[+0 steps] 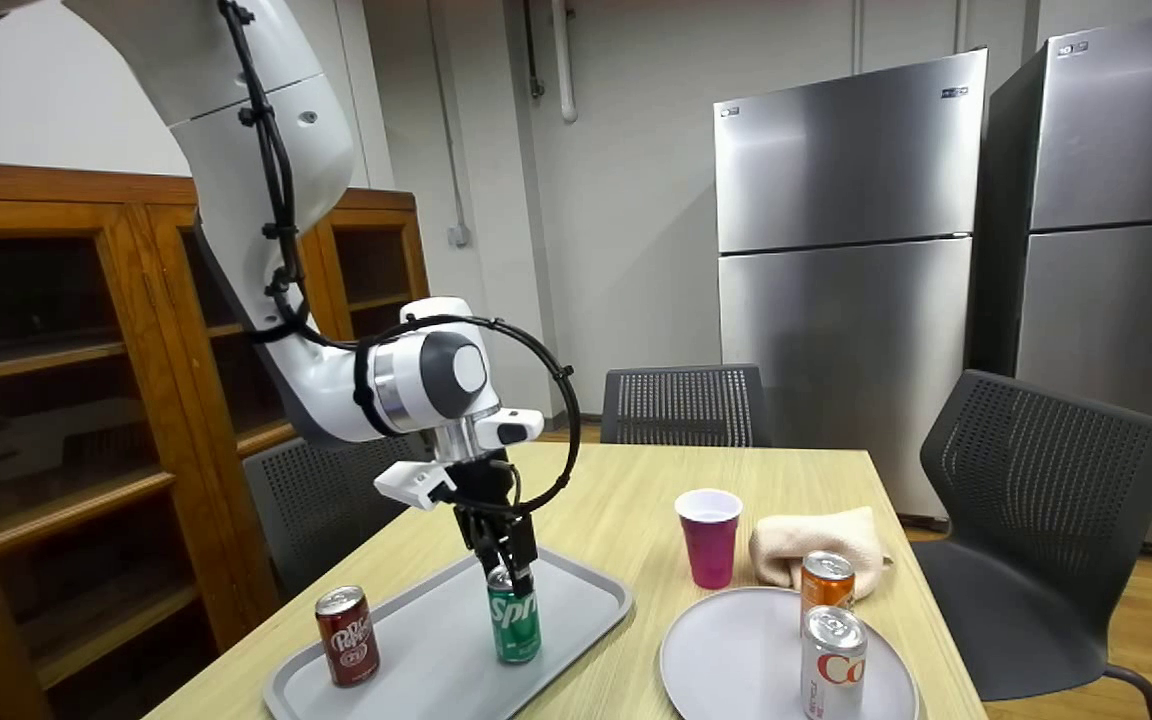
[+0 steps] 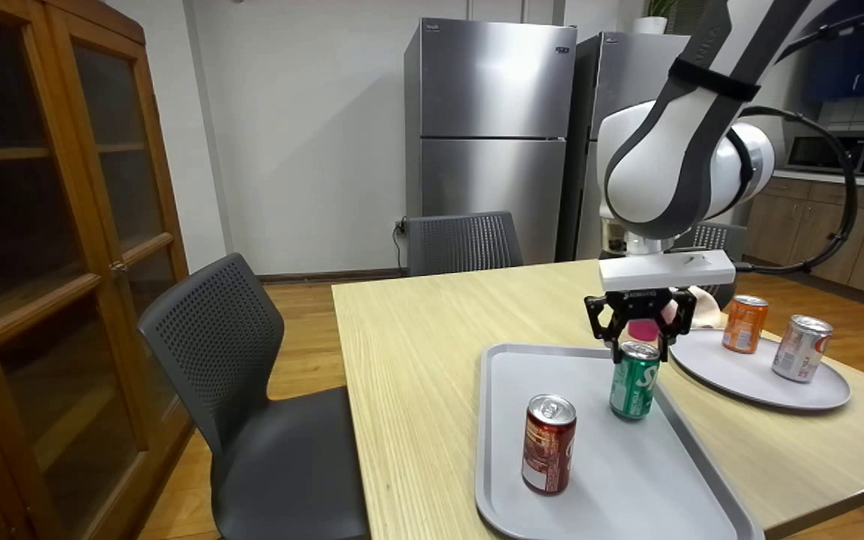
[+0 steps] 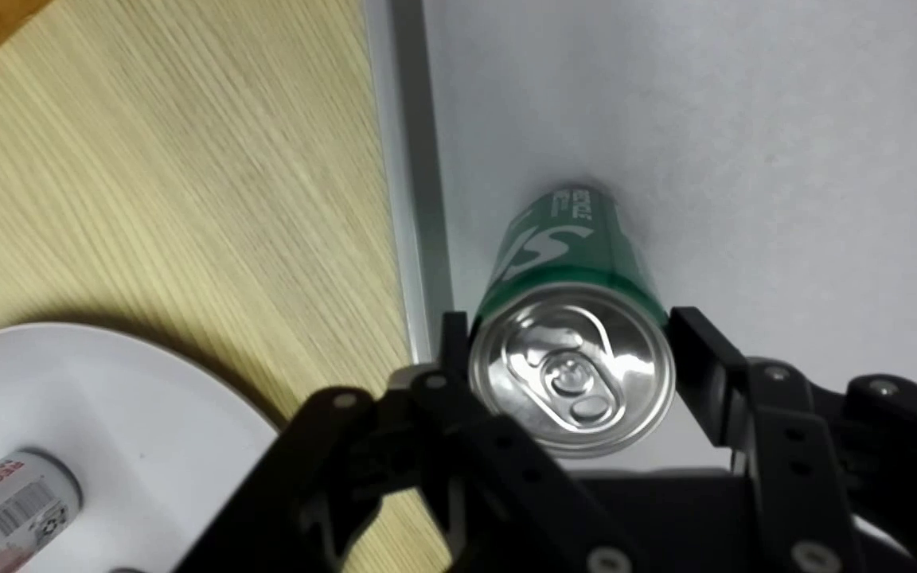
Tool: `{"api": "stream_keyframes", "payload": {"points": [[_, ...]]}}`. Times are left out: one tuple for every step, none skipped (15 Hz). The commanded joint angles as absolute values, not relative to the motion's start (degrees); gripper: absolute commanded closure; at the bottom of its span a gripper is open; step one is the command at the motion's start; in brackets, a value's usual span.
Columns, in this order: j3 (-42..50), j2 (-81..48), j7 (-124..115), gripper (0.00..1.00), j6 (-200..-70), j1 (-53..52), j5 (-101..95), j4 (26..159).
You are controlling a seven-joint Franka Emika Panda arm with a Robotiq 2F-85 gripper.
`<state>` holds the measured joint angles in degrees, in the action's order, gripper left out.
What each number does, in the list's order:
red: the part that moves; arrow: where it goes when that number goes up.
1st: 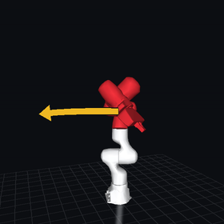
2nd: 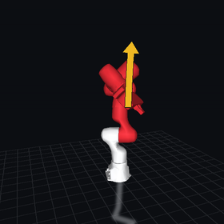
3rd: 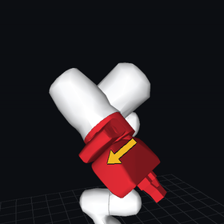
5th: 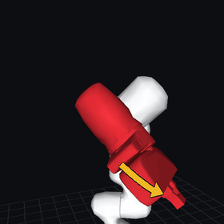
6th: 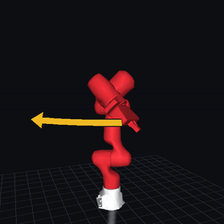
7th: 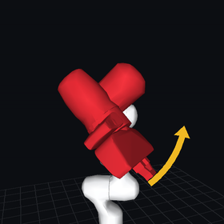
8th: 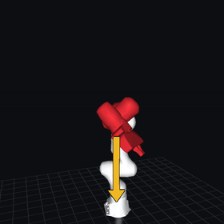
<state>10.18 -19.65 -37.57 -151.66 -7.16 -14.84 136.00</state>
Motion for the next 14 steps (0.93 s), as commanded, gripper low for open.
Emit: {"api": "stream_keyframes", "payload": {"points": [[9.42,-16.91,-34.9,0.61,-150.34,-6.53,-12.49,135.46],[9.36,-16.62,-34.49,0.61,-150.4,-6.36,-12.05,135.36],[9.39,-16.33,-34.07,0.61,-150.54,-6.22,-11.64,135.27],[9.4,-15.95,-33.48,0.61,-150.66,-5.92,-11.06,135.19],[9.44,-15.61,-32.8,0.61,-150.78,-5.58,-10.57,135.12],[9.5,-15.3,-32.08,0.61,-150.9,-5.21,-10.14,135.07],[9.6,-15.05,-31.27,0.61,-151.03,-4.79,-9.69,134.98],[9.71,-14.83,-30.4,0.61,-151.14,-4.3,-9.24,134.9],[9.92,-14.7,-29.42,0.61,-151.3,-3.71,-8.95,134.79],[10.07,-14.59,-28.45,0.61,-151.37,-3.11,-8.59,134.65],[10.32,-14.66,-27.51,0.61,-151.48,-2.37,-8.27,134.37],[10.47,-14.74,-26.54,0.61,-151.53,-1.63,-7.84,134.08],[10.64,-14.97,-25.41,0.61,-151.47,-0.72,-7.26,133.6],[10.81,-15.23,-24.32,0.61,-151.56,0.18,-6.67,133.19]]}}
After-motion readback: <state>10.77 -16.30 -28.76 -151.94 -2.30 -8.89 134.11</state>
